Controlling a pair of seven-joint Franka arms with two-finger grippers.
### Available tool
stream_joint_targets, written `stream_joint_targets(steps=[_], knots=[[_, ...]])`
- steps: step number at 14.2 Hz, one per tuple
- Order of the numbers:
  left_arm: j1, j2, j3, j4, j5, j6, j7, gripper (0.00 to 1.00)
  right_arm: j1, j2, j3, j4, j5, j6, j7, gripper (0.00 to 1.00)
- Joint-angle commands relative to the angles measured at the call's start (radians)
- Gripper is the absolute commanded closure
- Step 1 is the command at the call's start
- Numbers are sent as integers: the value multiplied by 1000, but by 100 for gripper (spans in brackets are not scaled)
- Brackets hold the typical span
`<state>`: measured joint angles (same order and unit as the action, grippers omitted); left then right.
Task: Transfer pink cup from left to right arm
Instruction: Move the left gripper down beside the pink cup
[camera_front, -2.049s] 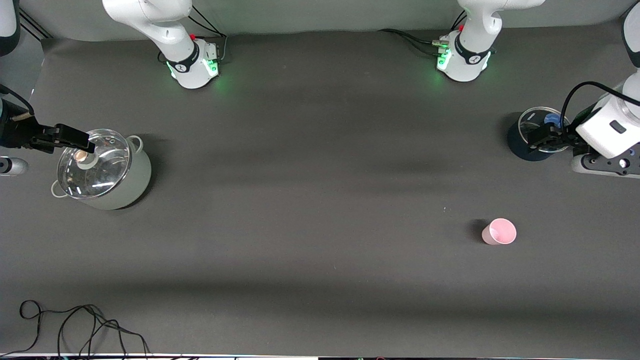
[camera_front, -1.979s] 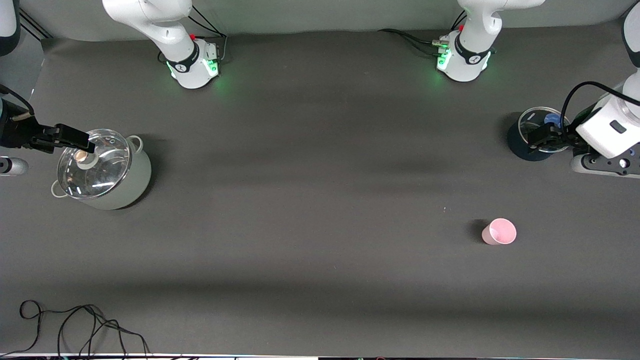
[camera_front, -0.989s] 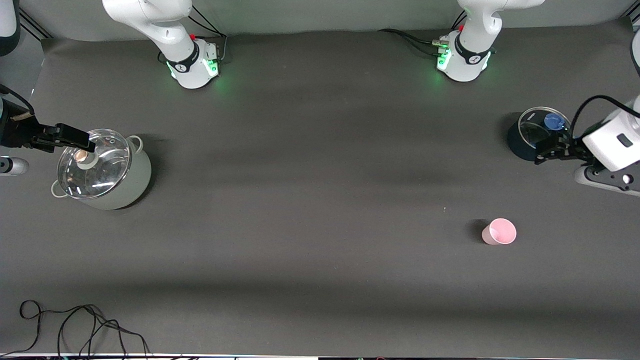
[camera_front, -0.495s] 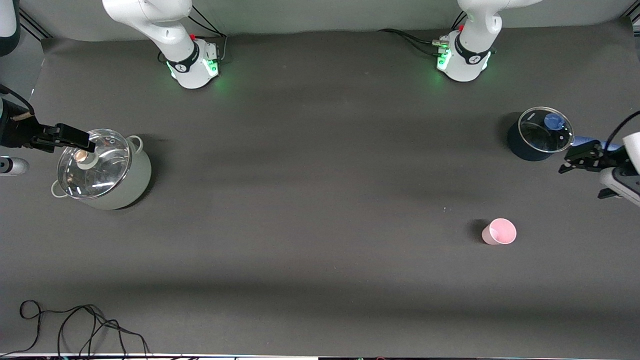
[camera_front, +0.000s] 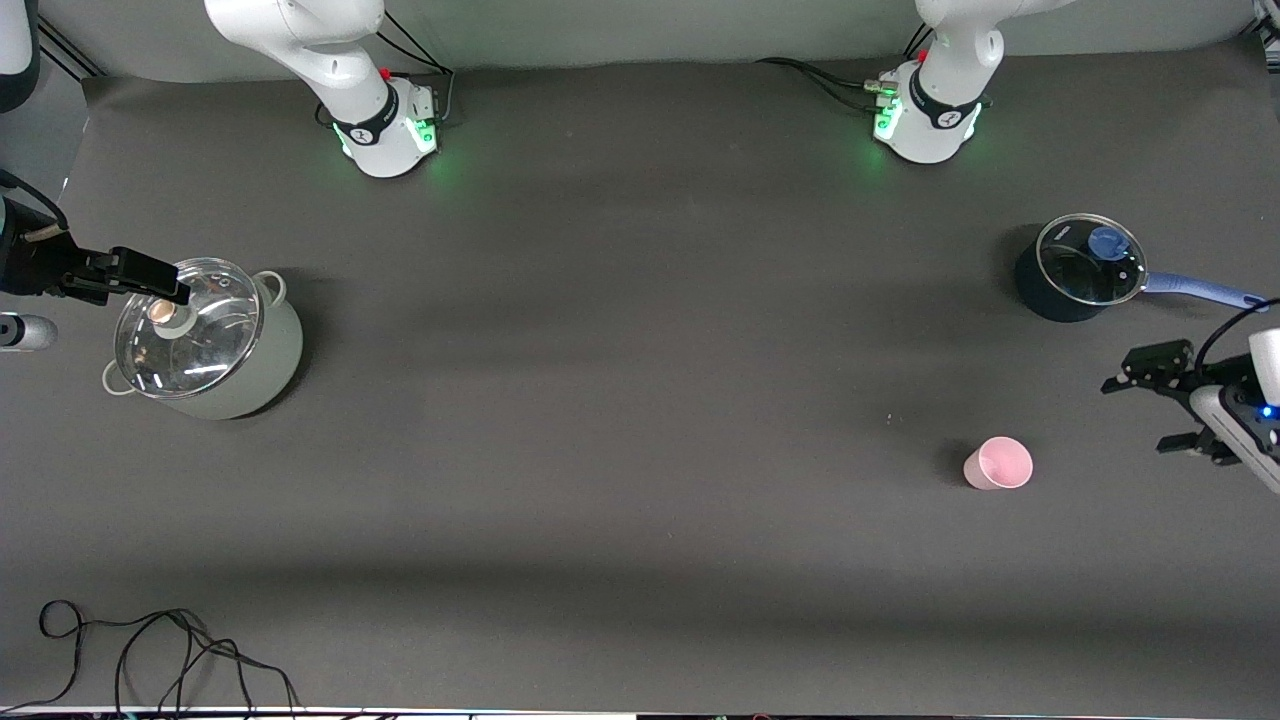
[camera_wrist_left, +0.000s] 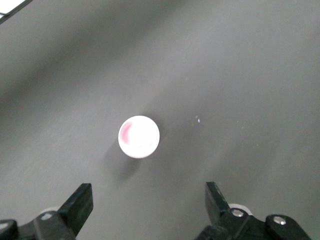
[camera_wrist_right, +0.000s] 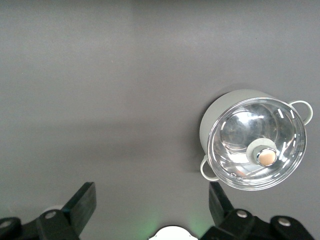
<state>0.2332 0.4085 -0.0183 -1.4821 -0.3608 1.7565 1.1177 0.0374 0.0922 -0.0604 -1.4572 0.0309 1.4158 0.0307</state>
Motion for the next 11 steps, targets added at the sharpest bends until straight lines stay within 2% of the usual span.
stream_joint_targets(steps=[1, 3, 6, 8, 11], knots=[[76, 103, -6, 28, -134, 21, 210, 0, 1, 12, -4, 24, 9, -15, 2, 0], [123, 182, -8, 25, -261, 55, 415, 0, 1, 12, -4, 24, 7, -15, 2, 0], [164, 281, -8, 23, -372, 57, 626, 0, 1, 11, -4, 23, 8, -15, 2, 0], [181, 338, -8, 14, -488, 67, 803, 0, 1, 11, -4, 23, 7, -15, 2, 0], [221, 406, -8, -10, -576, 55, 988, 0, 1, 11, -4, 21, 7, -15, 2, 0]])
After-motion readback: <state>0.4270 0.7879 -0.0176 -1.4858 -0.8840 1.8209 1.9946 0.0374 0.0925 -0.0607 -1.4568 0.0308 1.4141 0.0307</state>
